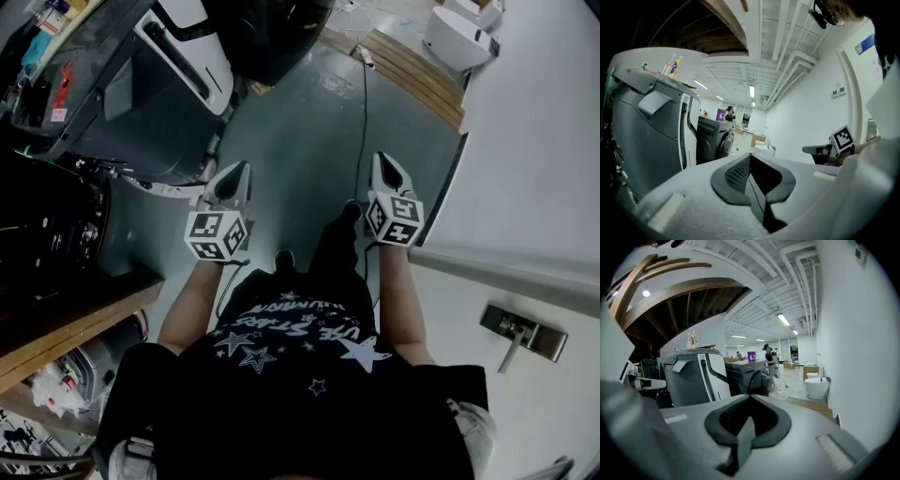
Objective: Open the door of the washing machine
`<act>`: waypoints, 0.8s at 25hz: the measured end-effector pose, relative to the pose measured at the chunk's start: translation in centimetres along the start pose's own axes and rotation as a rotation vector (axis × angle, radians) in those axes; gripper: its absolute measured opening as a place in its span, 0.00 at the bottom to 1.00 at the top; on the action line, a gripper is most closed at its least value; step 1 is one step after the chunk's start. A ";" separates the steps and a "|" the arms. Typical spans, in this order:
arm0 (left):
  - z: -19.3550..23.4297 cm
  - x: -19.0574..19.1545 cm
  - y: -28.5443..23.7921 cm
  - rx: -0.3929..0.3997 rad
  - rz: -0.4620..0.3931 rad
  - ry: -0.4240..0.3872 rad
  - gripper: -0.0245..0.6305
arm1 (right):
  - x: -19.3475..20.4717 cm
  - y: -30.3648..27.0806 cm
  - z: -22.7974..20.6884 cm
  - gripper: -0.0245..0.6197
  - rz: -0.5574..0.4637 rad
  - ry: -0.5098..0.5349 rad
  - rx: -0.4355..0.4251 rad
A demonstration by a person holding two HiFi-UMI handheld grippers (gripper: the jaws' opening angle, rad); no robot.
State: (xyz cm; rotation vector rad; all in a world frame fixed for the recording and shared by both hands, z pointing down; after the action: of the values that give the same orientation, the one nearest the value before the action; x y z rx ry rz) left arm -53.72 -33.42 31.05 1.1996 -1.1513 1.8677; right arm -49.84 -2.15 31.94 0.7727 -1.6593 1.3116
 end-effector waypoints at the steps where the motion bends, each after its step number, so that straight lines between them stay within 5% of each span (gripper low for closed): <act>1: -0.3 0.0 0.0 0.004 0.002 -0.008 0.05 | 0.1 0.0 0.1 0.04 0.005 0.004 -0.004; 20: -1.6 0.3 -3.9 0.045 0.066 -0.026 0.05 | -1.1 -1.9 -1.7 0.04 -0.024 -0.051 -0.004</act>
State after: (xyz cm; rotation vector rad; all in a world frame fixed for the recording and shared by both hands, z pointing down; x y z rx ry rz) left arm -51.08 -30.33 32.27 1.2270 -1.1820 1.9416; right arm -47.30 -1.07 31.93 0.8270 -1.6872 1.2813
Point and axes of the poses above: the fingertips, and each gripper's own axes: y backward along the fingers, z to its left, x out of its underside, the point moved 4 cm from there along y, backward along the fingers, and after that the axes turned 7 degrees about z, right-handed, at the moved point
